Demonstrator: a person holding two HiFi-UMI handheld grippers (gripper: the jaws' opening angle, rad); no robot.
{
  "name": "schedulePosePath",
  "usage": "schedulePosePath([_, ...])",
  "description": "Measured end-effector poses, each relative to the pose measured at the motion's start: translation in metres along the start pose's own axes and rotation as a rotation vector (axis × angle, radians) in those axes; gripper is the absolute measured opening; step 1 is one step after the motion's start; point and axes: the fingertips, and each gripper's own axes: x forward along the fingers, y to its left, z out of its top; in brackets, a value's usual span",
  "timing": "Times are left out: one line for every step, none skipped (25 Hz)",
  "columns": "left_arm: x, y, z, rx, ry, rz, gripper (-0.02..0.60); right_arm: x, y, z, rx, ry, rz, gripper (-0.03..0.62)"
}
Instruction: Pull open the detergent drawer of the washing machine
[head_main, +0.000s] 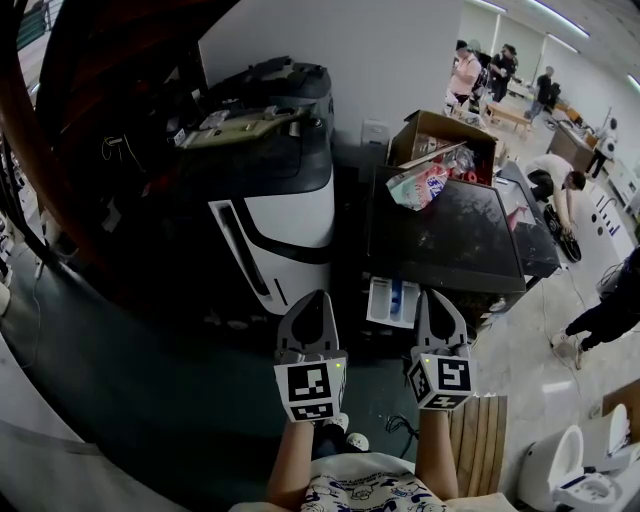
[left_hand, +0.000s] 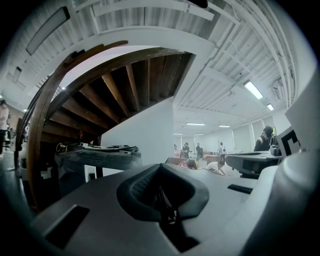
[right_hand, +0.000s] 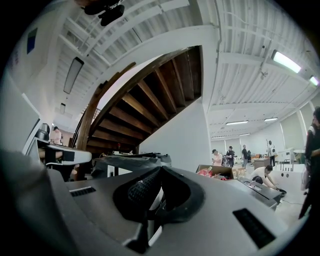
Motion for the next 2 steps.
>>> schedulePosePath([0.0005, -0.0005, 0.0004, 0.001, 0.000, 0.000, 0.014, 0.0001, -0.0012, 0.0006, 0.001, -0.001, -0.001, 0.012])
schedulePosePath([0.0009, -0.0009, 0.0008, 0.003, 0.000, 0.000, 0.014, 0.0002, -0.0024, 0.0011, 0.002, -0.001, -0.003, 0.012])
